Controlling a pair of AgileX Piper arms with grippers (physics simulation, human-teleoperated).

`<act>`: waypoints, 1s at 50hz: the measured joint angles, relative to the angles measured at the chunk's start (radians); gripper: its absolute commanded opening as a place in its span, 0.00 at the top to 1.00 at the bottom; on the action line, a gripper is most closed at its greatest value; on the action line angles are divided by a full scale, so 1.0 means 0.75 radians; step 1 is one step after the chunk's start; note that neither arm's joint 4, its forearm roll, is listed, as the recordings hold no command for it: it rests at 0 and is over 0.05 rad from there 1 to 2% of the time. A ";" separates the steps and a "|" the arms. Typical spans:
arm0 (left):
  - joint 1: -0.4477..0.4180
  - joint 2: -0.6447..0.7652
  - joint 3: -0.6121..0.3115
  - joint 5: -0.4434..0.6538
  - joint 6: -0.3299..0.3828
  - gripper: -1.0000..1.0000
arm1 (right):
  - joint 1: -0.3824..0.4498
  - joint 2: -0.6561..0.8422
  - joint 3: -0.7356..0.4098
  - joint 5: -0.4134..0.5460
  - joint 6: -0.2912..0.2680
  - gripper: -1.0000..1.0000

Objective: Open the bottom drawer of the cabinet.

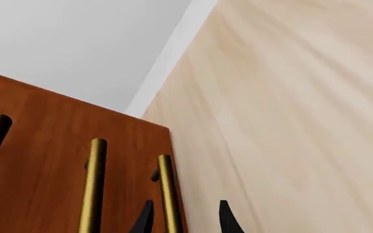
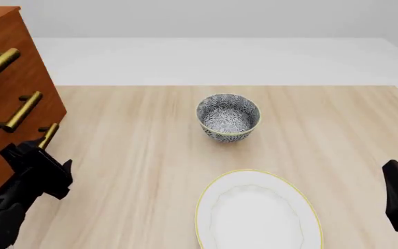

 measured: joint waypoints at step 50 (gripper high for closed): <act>0.142 0.230 -0.160 0.000 0.118 0.00 | -0.010 0.000 0.000 0.002 0.013 0.00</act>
